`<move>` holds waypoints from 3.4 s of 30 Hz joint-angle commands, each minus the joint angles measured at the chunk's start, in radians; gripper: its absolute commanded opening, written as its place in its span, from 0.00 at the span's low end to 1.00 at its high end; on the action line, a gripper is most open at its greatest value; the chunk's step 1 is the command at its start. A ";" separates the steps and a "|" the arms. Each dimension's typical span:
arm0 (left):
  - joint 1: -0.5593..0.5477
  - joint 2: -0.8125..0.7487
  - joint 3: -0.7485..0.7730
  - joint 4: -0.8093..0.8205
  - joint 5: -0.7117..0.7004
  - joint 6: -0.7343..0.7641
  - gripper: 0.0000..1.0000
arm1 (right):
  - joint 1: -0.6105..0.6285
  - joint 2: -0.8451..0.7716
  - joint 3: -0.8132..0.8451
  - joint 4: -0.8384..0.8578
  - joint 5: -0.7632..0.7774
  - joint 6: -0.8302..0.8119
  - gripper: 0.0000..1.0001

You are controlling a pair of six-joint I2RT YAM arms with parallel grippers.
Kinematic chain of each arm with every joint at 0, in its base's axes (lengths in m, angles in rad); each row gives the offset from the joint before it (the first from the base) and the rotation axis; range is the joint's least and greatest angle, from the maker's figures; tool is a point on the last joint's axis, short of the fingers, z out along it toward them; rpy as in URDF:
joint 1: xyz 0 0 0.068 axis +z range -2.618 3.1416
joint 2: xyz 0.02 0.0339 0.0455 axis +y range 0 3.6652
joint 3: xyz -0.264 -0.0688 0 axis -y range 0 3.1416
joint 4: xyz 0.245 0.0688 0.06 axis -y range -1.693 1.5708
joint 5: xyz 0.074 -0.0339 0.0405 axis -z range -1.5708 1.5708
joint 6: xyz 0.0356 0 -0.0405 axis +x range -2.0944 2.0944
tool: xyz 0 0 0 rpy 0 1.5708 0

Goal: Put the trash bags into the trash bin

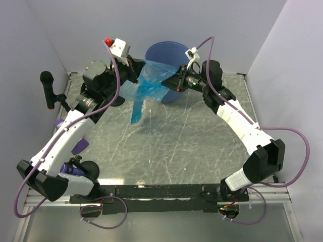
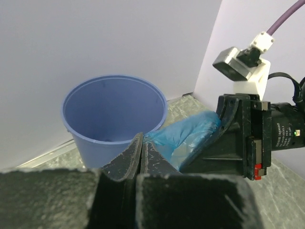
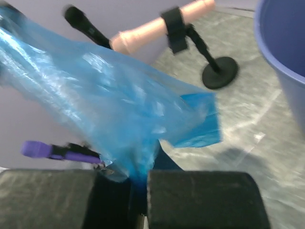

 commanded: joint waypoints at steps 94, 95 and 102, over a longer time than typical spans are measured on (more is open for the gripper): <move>-0.102 0.399 -0.402 0.491 0.394 -0.870 0.73 | -0.291 -0.499 -0.512 -0.107 0.148 -0.176 0.00; -0.102 0.400 -0.391 0.471 0.384 -0.858 0.66 | -0.291 -0.498 -0.508 -0.107 0.152 -0.183 0.00; -0.056 0.356 -0.279 0.252 0.360 -0.591 0.01 | -0.293 -0.567 -0.496 -0.231 0.250 -0.335 0.00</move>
